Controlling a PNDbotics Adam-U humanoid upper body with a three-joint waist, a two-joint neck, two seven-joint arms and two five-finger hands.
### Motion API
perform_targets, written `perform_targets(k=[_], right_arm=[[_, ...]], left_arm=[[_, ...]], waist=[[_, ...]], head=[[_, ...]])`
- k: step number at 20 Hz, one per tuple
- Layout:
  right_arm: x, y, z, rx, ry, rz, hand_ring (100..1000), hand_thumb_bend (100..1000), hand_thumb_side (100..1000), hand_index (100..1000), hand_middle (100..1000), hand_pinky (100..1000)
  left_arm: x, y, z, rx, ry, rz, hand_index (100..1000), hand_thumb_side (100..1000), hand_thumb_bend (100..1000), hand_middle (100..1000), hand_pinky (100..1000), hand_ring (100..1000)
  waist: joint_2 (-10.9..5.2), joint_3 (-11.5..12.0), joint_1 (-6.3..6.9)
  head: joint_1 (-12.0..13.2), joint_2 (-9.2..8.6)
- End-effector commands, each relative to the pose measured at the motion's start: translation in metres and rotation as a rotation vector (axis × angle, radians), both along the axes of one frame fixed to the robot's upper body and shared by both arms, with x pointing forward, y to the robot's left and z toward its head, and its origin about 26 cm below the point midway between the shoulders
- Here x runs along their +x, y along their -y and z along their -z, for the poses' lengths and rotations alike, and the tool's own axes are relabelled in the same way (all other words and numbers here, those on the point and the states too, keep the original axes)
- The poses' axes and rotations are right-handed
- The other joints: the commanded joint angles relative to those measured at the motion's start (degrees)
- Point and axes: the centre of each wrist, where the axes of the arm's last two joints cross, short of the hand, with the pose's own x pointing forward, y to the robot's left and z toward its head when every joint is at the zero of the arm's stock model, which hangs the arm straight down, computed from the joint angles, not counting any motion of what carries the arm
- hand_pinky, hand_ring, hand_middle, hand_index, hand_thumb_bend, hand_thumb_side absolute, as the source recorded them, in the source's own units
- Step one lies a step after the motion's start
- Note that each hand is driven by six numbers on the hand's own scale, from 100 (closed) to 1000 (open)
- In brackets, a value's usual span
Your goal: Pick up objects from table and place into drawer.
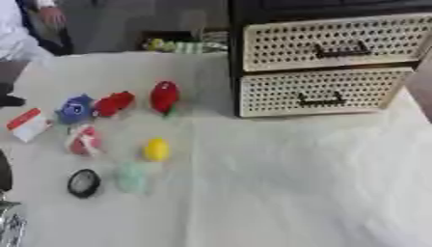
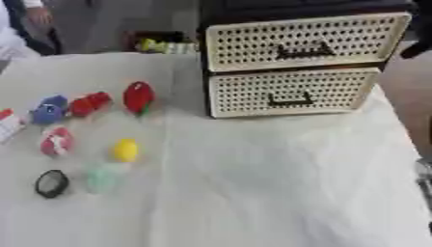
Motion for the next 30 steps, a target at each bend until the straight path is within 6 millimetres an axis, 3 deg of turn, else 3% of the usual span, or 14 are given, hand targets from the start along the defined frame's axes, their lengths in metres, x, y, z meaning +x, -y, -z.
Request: perform_targets(k=[1,6,10,15,19,30], right_arm=[[-0.004,0.007,-0.018,-0.075,0.049,0.020,436,100,934,806,520,744],[-0.010,0.022,-0.048,-0.307,0.051,0.089,417,100,962,803,512,720],[-0.019,0.031,-0.081,-0.607,-0.006,0.178,413,106,998,802,522,685],[-0.029,0.033,-0.115,-0.969,-0.117,0.234,432,100,999,798,553,656],[-0.035,0.031,-0.135,-1.221,-0.249,0.186,423,100,959,804,522,612],[-0.045,0.022,-0.173,-1.556,-0.553,0.012,439,160,871,885,522,569]], left_arm=[[-0.003,-0.002,-0.006,0.015,0.021,-0.003,780,951,100,640,485,549],[-0.003,-0.003,-0.005,0.023,0.018,-0.006,780,951,100,641,485,549],[-0.004,-0.004,-0.005,0.035,0.017,-0.006,780,950,100,640,485,549],[-0.004,-0.005,-0.006,0.047,0.018,-0.004,780,950,100,641,484,549],[-0.003,-0.004,-0.008,0.058,0.023,0.001,780,949,100,642,484,550],[-0.003,-0.003,-0.009,0.080,0.025,0.018,779,950,100,643,484,553]], waist=[[-1.12,0.03,-0.32],[-1.33,-0.04,-0.62],[-1.36,-0.11,-0.93],[-1.24,-0.01,-1.32],[-0.97,0.03,-1.71],[-0.49,0.46,-2.27]], head=[[-0.18,-0.28],[-0.21,-0.19],[-0.23,-0.24],[-0.34,-0.41],[-0.22,-0.94],[-0.64,-2.17]])
